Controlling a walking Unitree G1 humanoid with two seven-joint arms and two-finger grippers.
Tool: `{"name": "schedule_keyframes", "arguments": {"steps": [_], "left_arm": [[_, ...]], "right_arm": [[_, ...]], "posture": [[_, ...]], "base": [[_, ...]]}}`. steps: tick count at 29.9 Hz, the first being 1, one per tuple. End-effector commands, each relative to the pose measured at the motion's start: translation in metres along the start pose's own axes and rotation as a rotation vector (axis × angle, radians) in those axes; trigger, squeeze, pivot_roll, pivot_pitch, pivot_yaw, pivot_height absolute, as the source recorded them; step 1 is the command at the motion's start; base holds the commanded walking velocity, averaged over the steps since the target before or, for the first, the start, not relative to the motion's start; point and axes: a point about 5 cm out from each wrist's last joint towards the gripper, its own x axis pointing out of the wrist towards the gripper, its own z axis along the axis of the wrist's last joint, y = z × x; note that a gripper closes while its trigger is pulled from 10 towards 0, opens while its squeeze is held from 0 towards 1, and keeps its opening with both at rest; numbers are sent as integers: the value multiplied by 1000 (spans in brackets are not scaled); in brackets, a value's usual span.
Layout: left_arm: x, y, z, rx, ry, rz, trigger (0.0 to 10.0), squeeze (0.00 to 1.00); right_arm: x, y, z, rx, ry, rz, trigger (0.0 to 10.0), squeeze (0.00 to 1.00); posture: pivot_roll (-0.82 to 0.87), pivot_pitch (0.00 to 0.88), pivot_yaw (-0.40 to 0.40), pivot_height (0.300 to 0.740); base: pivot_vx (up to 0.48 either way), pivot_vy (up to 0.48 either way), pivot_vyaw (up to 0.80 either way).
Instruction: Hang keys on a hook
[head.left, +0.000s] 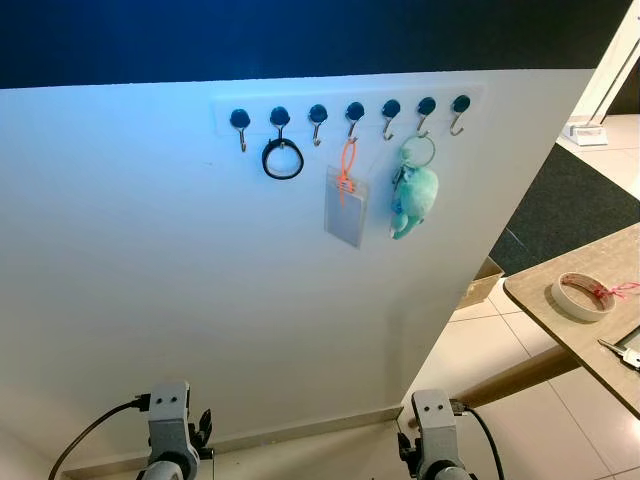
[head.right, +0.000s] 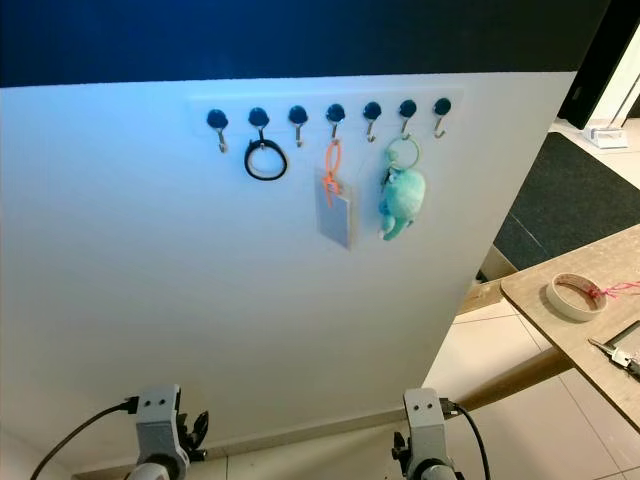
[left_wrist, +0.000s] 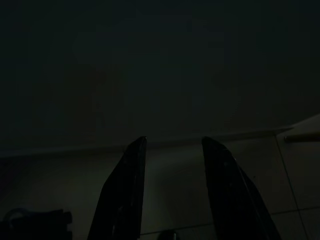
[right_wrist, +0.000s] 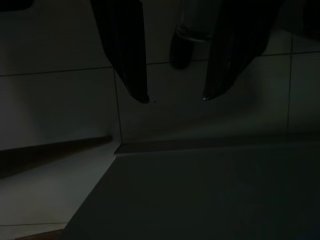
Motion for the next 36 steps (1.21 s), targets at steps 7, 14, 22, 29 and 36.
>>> {"name": "schedule_keyframes", "arguments": {"steps": [7,14,22,29,36], "left_arm": [[-3,-5,-9,-12,29,-20,10000,0],[-3,-5,-10,-8,31,-26,10000,0],[-2,-4,-8,-1,25,-33,10000,0],[-2,-6,-7,13,20,-51,10000,0],[-1,-7,-6,23,13,-61,10000,0]], "right_arm": [[-2,-2,-4,-25,-5,-26,10000,0],[-2,-4,-2,-19,-13,-45,10000,0],[-2,-6,-2,-16,-14,-54,10000,0],[-3,-5,-4,-15,-10,-58,10000,0],[-3,-5,-5,-14,-9,-61,10000,0]], "posture": [[21,61,-6,740],[21,58,-5,740],[25,62,-3,740],[26,64,0,740],[26,64,3,740]], "base": [[-282,0,0],[-343,0,0],[-345,0,0],[-335,0,0],[-270,0,0]]}}
